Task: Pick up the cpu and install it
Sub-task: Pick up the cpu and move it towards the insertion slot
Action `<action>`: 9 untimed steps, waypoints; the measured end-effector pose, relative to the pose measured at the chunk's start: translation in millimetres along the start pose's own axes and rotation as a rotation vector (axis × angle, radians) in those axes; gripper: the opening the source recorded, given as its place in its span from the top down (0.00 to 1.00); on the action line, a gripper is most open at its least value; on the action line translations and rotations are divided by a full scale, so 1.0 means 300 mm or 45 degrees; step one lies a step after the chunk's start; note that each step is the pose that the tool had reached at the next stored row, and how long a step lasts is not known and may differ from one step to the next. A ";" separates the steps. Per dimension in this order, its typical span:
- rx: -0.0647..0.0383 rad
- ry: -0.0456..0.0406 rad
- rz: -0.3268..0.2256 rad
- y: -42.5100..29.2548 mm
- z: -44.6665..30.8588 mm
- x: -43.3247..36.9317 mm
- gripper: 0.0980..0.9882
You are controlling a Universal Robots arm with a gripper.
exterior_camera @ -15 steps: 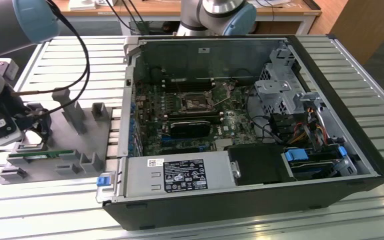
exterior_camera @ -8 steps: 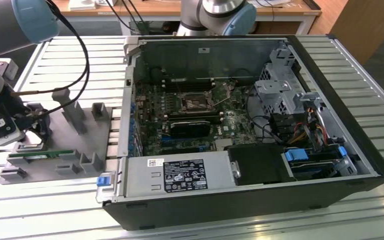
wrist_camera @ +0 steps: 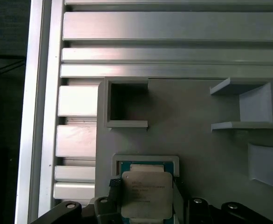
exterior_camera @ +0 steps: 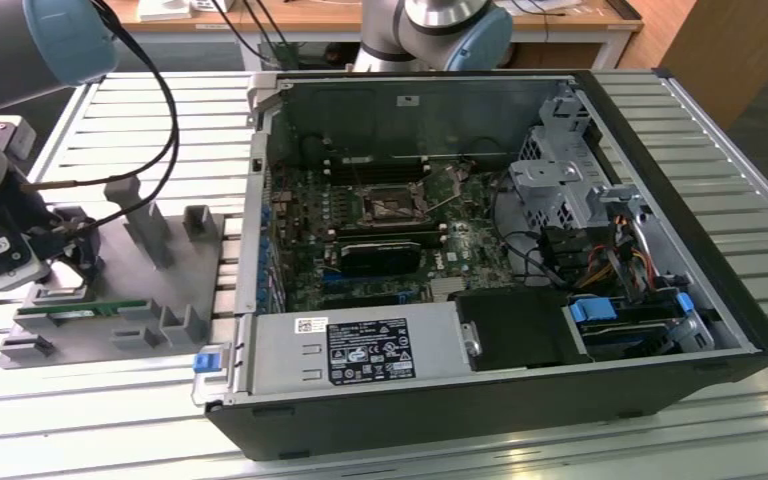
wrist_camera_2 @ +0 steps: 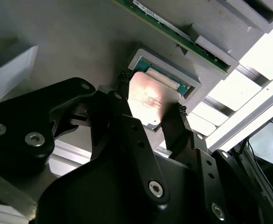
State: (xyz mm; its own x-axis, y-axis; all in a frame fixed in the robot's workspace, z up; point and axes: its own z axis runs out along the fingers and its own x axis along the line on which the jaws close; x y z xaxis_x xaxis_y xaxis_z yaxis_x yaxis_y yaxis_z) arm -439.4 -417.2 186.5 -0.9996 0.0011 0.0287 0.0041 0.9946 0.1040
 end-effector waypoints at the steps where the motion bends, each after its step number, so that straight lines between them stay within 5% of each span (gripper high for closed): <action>1: 0.000 0.000 0.000 0.000 -0.004 0.000 0.52; 9: 0.001 0.000 0.000 0.004 -0.040 0.001 0.52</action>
State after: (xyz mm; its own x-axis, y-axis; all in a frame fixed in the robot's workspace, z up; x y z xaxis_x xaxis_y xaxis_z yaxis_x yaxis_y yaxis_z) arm -439.4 -417.2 198.5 -0.9996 0.0012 0.0289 0.0042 0.9947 0.1031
